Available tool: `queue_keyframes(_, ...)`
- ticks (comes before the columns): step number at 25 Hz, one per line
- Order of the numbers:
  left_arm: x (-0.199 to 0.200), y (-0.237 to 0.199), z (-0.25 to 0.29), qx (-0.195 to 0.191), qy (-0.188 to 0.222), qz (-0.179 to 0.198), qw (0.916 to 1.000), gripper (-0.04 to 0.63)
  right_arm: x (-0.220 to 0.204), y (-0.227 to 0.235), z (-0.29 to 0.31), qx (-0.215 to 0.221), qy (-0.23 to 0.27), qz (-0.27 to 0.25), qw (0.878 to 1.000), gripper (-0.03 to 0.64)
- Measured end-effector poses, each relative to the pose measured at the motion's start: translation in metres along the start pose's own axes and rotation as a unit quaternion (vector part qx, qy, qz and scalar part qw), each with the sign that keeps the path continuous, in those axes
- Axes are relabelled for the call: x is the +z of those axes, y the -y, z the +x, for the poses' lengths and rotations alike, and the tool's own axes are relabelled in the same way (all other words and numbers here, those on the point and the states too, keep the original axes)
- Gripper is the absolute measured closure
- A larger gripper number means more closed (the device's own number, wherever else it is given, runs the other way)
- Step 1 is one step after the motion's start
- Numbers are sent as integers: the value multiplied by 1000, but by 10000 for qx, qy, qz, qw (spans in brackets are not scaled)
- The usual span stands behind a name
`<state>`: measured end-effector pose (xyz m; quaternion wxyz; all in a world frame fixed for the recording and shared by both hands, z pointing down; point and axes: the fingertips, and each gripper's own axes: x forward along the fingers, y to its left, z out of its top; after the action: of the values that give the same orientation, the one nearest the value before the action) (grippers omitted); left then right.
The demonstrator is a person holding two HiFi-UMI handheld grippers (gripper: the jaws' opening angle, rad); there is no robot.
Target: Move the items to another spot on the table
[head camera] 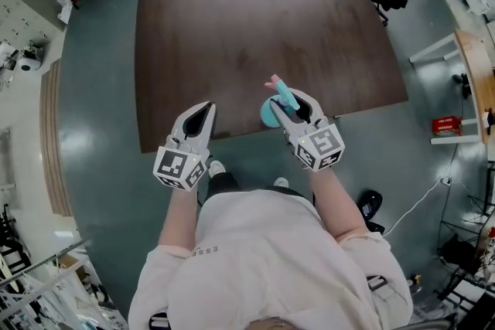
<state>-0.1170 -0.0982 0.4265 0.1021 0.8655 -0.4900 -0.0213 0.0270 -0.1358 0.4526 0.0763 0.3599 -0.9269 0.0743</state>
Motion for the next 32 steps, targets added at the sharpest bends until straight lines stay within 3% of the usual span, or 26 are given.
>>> queue_keyframes(10,-34,148,88,-475,73,-289,9984,588,-23,116,-162,-739,-93,-209,9970,457)
queue_keyframes(16,-51,223,136,-1087,-223,-259,9935,588,-33,172,-234,-1339,-122,-269,9906,457)
queue_keyframes(24,-59,273,210,-1716,-473,-194,9838,588,-28,230,-286,-2041,107,-21,9789,457)
queue_keyframes(32,-64,307,312,-2164,-554,-264,9744,588,-40,320,-301,-2414,-14,267,9701,457)
